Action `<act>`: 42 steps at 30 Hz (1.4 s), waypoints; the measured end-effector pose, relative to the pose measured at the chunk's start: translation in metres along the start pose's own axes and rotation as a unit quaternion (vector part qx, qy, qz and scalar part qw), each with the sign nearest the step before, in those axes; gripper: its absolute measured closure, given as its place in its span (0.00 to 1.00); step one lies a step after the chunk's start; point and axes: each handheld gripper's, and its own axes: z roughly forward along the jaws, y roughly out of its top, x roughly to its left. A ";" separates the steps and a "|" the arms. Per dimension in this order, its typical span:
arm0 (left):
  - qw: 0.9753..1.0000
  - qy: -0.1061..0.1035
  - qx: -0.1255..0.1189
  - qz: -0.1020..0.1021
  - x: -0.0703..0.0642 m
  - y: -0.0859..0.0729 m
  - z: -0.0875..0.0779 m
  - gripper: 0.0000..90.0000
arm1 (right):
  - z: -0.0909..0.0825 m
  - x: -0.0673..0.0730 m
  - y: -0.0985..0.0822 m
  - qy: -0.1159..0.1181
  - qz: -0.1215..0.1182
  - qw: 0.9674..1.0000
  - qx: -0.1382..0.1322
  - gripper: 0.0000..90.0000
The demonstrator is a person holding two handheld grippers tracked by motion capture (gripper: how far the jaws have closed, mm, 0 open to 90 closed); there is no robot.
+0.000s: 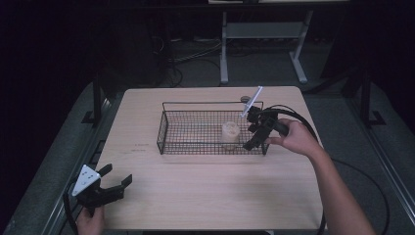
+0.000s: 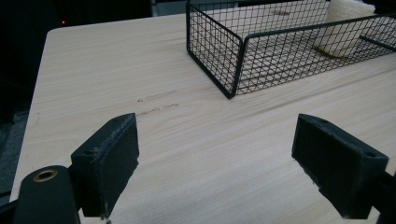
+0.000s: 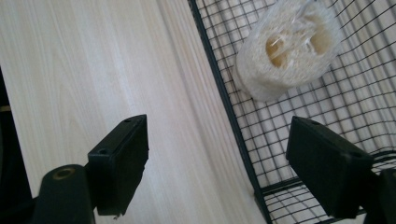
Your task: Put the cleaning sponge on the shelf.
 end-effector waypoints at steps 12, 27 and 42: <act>1.000 0.000 0.000 0.001 0.000 0.000 0.000 0.16 | 0.004 0.009 -0.013 0.000 -0.004 1.000 0.005 0.22; 1.000 0.000 0.001 0.003 -0.001 0.000 0.000 0.16 | 0.009 0.018 -0.026 0.003 -0.005 1.000 0.009 0.22; 1.000 0.001 0.001 0.003 0.000 0.000 -0.001 0.16 | 0.018 0.027 -0.040 0.011 -0.007 1.000 0.009 0.22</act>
